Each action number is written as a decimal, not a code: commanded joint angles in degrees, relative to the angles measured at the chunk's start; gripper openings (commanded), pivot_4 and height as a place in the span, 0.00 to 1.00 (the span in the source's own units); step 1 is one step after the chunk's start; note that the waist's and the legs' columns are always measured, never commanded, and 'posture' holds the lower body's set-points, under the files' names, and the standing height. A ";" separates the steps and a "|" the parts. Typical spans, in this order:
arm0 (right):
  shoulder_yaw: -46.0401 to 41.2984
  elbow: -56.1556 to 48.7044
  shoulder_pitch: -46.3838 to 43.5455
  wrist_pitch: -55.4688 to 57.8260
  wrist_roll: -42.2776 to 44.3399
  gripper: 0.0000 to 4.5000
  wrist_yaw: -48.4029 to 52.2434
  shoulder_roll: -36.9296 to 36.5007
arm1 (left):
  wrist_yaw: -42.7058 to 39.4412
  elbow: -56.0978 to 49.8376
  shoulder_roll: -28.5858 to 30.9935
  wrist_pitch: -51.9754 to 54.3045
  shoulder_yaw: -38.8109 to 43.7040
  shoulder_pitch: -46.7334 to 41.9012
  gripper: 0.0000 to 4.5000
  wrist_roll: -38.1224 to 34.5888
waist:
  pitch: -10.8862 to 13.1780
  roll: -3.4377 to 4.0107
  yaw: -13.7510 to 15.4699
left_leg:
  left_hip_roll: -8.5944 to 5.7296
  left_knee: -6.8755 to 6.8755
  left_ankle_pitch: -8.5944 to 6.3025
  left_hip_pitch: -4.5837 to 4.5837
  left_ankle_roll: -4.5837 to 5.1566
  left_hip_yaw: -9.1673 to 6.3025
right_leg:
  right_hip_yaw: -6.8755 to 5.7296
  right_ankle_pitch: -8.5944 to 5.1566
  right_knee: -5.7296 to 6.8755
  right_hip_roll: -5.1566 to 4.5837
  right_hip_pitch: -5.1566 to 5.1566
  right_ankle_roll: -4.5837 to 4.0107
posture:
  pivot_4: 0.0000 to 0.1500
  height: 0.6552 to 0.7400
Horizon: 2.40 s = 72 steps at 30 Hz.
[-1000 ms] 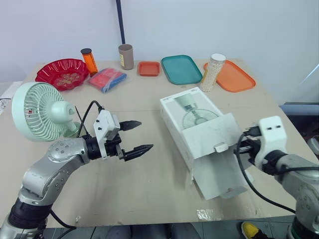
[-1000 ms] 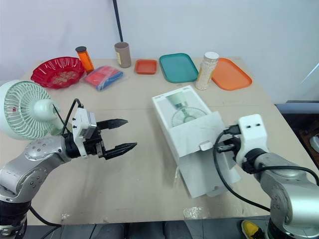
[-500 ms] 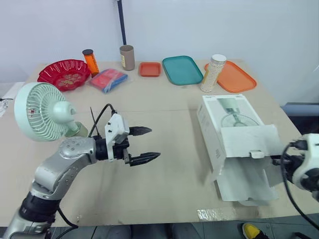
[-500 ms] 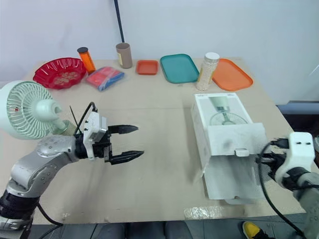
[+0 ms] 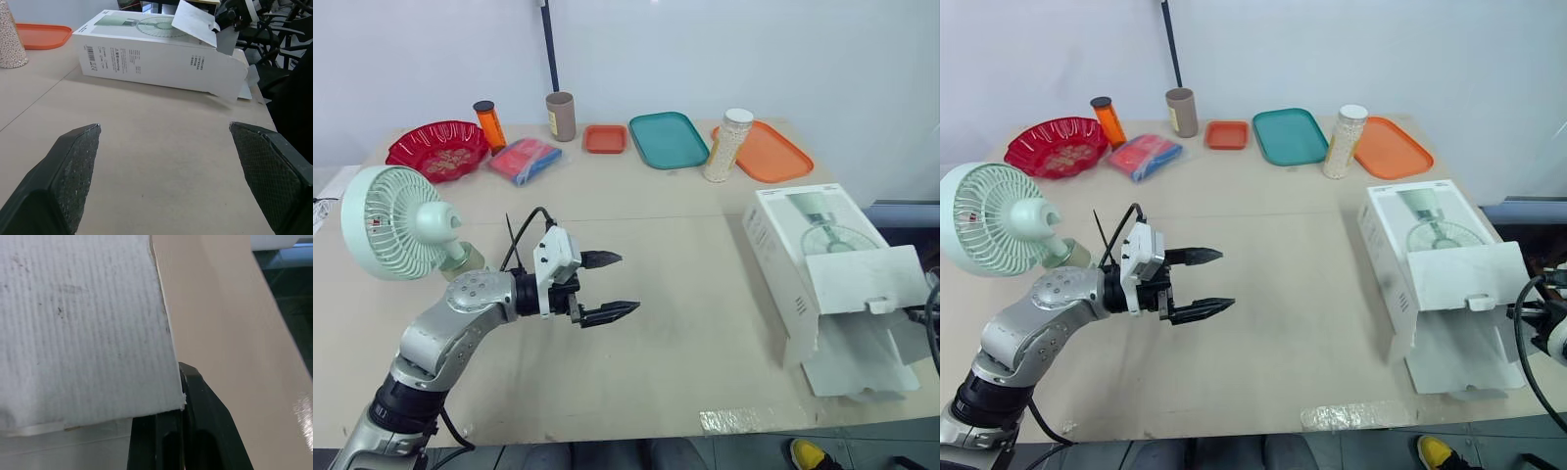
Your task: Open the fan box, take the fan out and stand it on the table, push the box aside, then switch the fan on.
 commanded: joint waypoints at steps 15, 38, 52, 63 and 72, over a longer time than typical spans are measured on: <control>7.54 13.63 -2.49 -15.39 -3.77 0.98 4.69 -7.34 | 2.05 -3.81 0.77 -0.02 2.22 1.68 1.00 -0.10 | -0.01 0.02 0.06 | -0.01 0.06 -0.03 0.01 0.04 0.09 | 0.07 -0.02 -0.03 -0.03 0.02 0.04 | 1.00 1.00; -13.64 -30.37 23.36 10.86 -4.96 0.98 17.99 -17.74 | 0.86 -2.78 -1.07 -1.21 1.56 2.45 1.00 0.20 | -0.04 0.08 0.19 | -0.02 0.15 -0.06 -0.01 0.08 0.09 | 0.07 -0.09 -0.06 -0.03 0.10 0.16 | 1.00 1.00; -10.31 -39.36 -12.45 24.29 27.61 0.98 26.78 -23.36 | 1.44 -4.24 -0.18 -3.10 3.43 6.64 1.00 1.68 | 0.17 -0.29 -0.01 | 0.02 0.25 -0.14 0.06 0.20 0.07 | -0.02 -0.07 -0.12 -0.03 0.28 0.14 | 1.00 1.00; 16.02 -39.36 -33.89 20.78 43.87 0.98 1.77 -2.46 | 5.81 -15.50 4.20 -7.15 11.94 27.71 1.00 4.94 | 0.34 -0.52 0.82 | 0.04 0.46 -0.30 -0.43 0.36 0.05 | -0.08 -0.10 -0.16 -0.16 -0.06 0.14 | 1.00 1.00; 30.56 -33.46 -36.35 11.80 38.43 0.98 -3.92 3.86 | 13.82 -26.04 -1.42 -11.13 26.64 48.91 1.00 5.40 | 0.30 -0.43 1.00 | 0.09 0.55 -0.29 -0.41 0.35 0.06 | -0.10 -0.08 -0.10 -0.13 -0.06 0.12 | 1.00 1.00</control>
